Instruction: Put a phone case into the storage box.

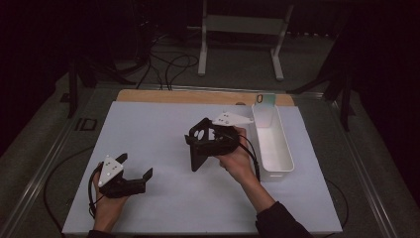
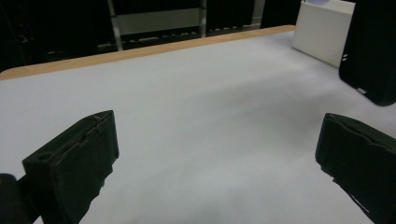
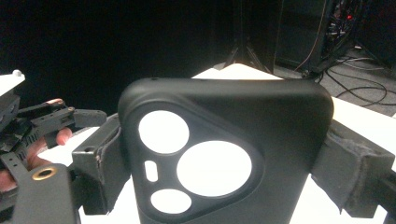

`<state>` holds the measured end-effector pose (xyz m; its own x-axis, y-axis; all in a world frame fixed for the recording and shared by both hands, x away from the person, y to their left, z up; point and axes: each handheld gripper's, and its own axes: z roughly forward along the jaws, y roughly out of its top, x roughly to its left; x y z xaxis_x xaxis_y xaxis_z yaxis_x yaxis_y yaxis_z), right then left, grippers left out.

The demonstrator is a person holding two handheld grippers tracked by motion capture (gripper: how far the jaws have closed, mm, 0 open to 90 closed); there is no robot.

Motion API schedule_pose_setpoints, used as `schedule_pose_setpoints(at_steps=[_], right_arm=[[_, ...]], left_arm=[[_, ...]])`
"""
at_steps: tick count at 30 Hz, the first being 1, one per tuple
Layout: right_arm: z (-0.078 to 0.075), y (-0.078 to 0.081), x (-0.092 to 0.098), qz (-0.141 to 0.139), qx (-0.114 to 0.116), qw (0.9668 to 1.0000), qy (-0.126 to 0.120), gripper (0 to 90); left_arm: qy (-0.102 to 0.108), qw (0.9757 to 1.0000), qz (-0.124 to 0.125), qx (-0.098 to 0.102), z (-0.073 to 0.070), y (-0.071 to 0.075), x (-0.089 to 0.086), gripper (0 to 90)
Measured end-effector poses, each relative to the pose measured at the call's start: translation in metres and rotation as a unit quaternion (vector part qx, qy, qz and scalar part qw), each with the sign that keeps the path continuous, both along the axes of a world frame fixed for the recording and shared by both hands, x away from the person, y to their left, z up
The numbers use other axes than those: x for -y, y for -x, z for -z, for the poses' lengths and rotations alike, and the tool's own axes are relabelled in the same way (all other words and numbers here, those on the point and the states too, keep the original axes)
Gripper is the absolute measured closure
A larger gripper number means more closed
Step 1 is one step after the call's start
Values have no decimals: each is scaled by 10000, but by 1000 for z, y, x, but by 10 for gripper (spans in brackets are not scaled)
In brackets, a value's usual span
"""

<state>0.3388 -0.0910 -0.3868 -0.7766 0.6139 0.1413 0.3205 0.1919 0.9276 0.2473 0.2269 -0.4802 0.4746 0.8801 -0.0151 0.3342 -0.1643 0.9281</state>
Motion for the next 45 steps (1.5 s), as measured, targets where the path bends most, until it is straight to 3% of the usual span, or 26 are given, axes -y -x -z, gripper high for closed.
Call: schedule_pose_setpoints(at_steps=[5,14,45], right_arm=[[-2,1,2,31,14,10000,-37,144],[-4,-1,5,119,2,9999,-93,143],[-22,-32,23,819,1,9966,-3,144]], left_arm=[[-196,9997,-117,18,4,2,-4,0],[-91,9995,-295,26,7,3,-13,0],[-109,9994,-341,38,8,3,-11,0]])
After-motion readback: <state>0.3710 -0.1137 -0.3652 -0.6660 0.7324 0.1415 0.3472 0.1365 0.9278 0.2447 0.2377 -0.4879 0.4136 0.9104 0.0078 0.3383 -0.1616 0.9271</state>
